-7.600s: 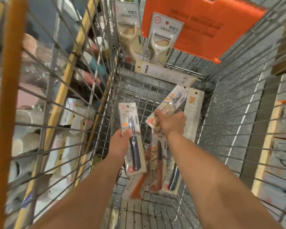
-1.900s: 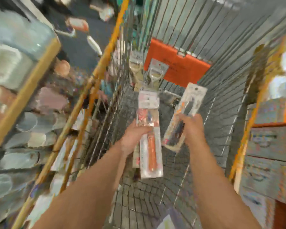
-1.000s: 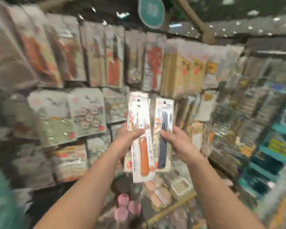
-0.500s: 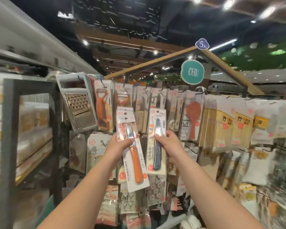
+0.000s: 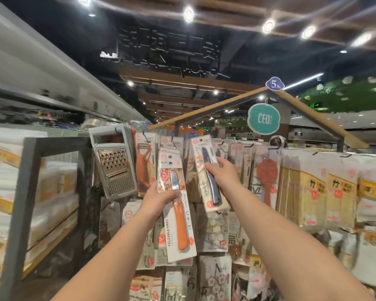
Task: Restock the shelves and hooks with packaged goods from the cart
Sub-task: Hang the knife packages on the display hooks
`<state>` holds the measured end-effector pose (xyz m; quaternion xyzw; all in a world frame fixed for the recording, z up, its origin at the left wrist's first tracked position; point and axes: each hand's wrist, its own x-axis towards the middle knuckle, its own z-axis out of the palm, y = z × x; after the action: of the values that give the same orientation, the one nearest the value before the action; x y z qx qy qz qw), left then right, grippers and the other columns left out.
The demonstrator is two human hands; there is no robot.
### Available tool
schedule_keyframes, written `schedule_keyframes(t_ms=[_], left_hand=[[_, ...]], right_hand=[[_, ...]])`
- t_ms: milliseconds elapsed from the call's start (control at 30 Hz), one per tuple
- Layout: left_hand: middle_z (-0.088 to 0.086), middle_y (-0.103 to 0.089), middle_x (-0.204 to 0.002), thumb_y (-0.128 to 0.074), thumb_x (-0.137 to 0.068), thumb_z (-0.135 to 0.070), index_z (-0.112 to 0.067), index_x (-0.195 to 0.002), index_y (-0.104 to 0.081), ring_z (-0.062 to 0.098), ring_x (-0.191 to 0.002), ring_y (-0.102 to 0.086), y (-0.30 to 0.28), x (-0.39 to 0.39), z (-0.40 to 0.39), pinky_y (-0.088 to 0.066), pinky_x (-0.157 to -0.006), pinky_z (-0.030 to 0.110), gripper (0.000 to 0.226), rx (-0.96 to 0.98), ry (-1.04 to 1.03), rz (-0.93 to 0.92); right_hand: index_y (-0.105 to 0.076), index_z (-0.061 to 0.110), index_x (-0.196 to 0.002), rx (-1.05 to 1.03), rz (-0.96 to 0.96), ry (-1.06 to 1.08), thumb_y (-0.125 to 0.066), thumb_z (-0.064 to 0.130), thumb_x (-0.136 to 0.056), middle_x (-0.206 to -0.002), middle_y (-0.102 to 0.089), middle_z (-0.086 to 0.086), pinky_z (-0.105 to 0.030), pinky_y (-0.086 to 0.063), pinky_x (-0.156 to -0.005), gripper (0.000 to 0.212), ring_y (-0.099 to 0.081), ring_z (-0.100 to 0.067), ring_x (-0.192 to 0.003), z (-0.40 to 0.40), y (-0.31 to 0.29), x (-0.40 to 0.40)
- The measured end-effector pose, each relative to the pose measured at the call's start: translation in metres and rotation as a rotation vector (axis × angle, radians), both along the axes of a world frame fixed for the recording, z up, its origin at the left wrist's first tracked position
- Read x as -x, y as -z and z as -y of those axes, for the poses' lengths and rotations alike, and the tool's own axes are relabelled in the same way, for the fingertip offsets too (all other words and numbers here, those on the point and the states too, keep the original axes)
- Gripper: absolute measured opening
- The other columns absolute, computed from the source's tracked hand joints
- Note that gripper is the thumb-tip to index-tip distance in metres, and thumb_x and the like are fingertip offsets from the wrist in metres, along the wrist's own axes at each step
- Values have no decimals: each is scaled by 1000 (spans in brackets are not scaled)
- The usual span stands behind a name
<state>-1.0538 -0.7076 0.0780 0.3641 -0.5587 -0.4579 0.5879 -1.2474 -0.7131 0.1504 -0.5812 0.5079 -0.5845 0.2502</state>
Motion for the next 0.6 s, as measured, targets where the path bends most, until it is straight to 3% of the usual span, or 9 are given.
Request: schedule_keyframes(t_ms=[100, 267, 300, 367, 433, 533, 600], left_hand=[[5, -73, -102, -69, -86, -8, -19, -118, -56, 21, -86, -73, 3, -3, 3, -54, -70, 31, 36, -16, 13, -1], [10, -74, -96, -66, -87, -6, -11, -118, -58, 23, -79, -73, 10, -10, 10, -54, -67, 32, 32, -31, 4, -3], [9, -74, -94, -65, -88, -5, -10, -117, -59, 21, -76, -73, 10, -12, 10, -54, -65, 30, 30, -23, 2, -1], [8, -74, -92, -64, -89, -6, -10, -117, -60, 19, -72, -73, 11, -13, 10, -53, -59, 25, 28, -24, 5, -4], [9, -74, -94, -64, -90, -8, -11, -117, -59, 19, -72, -73, 12, -15, 12, -53, -57, 24, 28, -35, 8, -13], [11, -75, -98, -65, -89, -10, -11, -120, -58, 25, -78, -74, 15, -16, 15, -54, -64, 31, 32, -40, 20, -37], [10, -75, -95, -64, -89, -9, -12, -118, -59, 25, -76, -73, 16, -14, 16, -54, -66, 32, 29, -34, 32, -45]], right_hand=[[-59, 13, -125, -43, 22, 22, -63, 23, -95, -112, -67, 2, -40, -53, -92, 33, -64, -20, -99, 2, -6, -6], [-64, 11, -124, -49, 102, 41, -68, 28, -89, -107, -72, -5, -49, -55, -92, 38, -69, -25, -95, 19, -6, -5], [-64, 12, -124, -49, 112, 43, -71, 33, -86, -110, -71, -6, -49, -54, -92, 44, -69, -26, -97, 24, -4, -4], [-61, 13, -128, -40, 111, 69, -74, 54, -65, -122, -67, -7, -51, -53, -95, 77, -66, -29, -107, 45, 7, 5], [-58, 15, -133, -29, 100, 69, -67, 67, -47, -131, -62, -6, -52, -51, -98, 101, -62, -30, -115, 68, 21, 15], [-56, 18, -136, -25, 73, 91, -62, 70, -45, -134, -61, -5, -52, -50, -98, 105, -61, -30, -118, 67, 23, 16], [-55, 17, -136, -36, 46, 101, -66, 66, -54, -135, -60, -5, -52, -50, -99, 96, -60, -30, -119, 61, 17, 13]])
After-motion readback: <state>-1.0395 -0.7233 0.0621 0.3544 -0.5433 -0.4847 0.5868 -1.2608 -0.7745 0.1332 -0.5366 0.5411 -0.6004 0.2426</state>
